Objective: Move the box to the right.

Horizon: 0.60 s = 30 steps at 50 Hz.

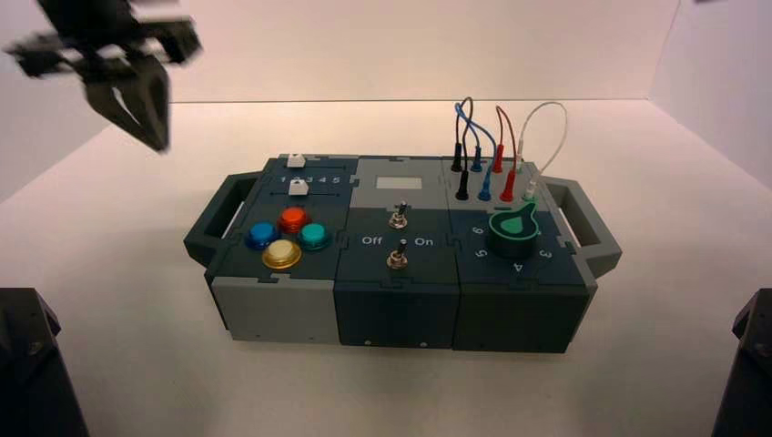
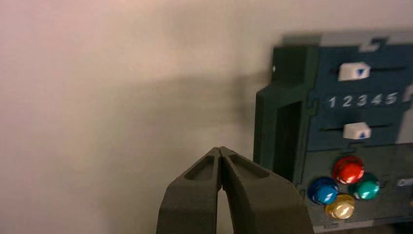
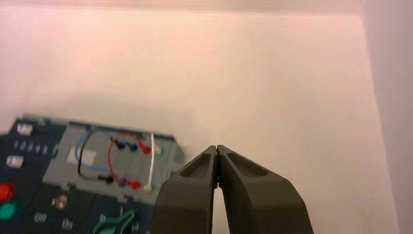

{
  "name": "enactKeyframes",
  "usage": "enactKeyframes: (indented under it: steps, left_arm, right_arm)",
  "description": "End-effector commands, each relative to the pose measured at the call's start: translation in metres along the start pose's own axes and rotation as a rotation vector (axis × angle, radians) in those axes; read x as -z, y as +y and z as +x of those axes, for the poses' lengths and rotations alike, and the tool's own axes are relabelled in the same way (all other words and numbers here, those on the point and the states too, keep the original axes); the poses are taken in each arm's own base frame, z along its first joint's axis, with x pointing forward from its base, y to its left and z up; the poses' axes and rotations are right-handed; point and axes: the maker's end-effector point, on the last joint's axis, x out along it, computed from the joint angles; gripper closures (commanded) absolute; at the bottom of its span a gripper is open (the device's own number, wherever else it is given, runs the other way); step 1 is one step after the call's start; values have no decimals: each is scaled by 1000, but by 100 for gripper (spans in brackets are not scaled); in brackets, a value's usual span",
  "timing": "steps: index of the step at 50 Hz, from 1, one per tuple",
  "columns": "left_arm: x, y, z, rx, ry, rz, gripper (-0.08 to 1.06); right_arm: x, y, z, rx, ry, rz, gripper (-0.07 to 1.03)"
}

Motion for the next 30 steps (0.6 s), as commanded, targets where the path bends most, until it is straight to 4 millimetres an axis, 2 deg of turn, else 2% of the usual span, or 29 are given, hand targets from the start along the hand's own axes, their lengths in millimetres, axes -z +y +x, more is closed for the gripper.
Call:
enactKeyframes:
  steps: [1,6,13,30]
  left_arm:
    - [-12,-11,13,-3,48,45,101]
    - [-8,-20,30,-9,120,79,101]
    - [-1,-26,47,-20,193,104,101]
    - [5,-39,53,-23,228,155,101]
  right_arm:
    - [-1,5,6,-15,74,-1,99]
    - [9,8,14,-19,182,0,99]
    - [10,8,13,-13,286,-2,99]
    - [11,11,2,-21,367,12,99]
